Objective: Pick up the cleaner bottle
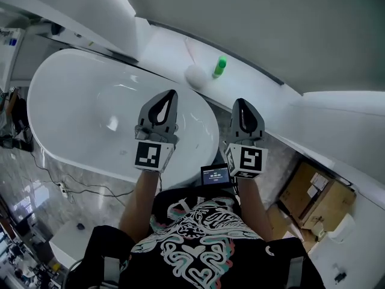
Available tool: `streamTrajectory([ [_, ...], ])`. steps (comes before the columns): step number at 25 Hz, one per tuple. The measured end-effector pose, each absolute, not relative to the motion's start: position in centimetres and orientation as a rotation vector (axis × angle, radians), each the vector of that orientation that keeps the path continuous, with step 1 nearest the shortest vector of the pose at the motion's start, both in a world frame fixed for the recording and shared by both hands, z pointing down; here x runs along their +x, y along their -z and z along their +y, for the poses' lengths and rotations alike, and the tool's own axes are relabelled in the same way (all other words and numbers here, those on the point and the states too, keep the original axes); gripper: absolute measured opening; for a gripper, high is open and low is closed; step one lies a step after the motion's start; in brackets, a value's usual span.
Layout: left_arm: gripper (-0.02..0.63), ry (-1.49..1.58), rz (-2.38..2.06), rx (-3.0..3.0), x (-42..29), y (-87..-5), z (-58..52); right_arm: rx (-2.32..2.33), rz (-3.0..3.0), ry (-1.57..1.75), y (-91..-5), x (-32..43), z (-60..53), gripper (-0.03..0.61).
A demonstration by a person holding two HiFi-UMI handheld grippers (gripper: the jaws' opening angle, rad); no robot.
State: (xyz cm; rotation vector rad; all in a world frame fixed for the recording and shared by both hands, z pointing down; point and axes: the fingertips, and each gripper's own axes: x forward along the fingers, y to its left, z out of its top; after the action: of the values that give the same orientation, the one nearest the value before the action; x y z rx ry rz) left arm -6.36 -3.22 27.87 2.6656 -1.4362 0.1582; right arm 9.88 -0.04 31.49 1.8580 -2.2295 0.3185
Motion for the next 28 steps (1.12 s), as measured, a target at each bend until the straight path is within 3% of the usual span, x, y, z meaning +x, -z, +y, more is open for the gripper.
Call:
streamTrajectory([
  [28,0.017,-0.338,-1.429,2.562,-5.3,-44.3,-8.5,1.767,-2.144,-0.490,-48.3,10.5,-5.7,0.029],
])
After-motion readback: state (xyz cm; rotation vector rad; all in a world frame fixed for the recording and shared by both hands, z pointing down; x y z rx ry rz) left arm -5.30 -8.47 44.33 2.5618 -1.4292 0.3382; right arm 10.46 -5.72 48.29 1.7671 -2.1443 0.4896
